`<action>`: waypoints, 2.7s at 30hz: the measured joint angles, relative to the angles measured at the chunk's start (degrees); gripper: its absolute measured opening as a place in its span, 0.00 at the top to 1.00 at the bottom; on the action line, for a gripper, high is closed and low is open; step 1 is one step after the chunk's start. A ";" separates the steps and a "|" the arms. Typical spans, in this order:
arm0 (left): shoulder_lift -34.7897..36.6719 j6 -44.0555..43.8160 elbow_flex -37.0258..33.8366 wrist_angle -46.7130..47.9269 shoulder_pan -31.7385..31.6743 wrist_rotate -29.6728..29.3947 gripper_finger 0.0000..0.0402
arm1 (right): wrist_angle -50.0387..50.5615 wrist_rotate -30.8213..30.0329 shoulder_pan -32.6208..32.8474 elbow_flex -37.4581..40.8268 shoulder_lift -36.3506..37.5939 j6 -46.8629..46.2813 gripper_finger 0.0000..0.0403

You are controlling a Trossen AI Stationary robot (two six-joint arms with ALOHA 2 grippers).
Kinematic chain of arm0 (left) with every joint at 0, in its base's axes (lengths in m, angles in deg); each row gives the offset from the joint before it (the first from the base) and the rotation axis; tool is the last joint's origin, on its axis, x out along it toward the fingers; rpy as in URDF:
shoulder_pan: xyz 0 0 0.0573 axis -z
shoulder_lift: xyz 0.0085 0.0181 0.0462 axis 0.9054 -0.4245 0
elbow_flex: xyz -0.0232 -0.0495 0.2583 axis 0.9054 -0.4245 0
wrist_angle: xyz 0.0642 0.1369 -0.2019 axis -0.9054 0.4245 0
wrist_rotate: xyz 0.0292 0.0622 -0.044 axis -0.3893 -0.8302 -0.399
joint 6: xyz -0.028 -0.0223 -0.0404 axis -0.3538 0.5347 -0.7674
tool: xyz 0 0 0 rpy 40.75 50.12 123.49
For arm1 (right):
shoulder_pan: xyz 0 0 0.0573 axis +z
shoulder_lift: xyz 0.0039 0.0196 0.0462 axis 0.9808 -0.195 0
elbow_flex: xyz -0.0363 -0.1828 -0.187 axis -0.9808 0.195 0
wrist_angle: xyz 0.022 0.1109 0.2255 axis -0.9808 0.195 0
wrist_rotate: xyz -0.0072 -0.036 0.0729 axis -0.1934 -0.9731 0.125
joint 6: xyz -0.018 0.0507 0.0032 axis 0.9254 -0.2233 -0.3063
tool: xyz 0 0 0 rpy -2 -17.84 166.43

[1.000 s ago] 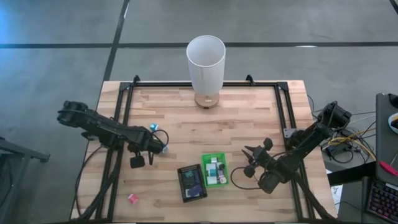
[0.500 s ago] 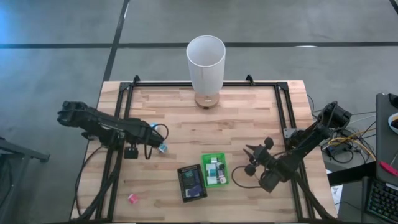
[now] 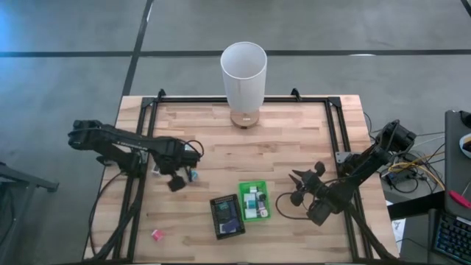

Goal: Pick & Place Office items
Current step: Put the bottom blue charger adapter into the green bin

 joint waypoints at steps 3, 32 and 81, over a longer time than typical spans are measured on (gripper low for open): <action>0.00 -22.50 0.05 -6.23 0.00 0.54 0.13 | 0.02 -0.04 -0.02 -1.23 0.00 0.02 0.77; 0.00 -36.57 -0.14 -24.77 6.06 2.72 0.12 | 0.79 10.31 0.02 -8.21 0.04 13.27 0.79; 0.07 -25.80 -0.14 -25.44 8.70 1.23 0.12 | -0.90 -1.26 -0.09 -8.20 0.07 21.55 0.81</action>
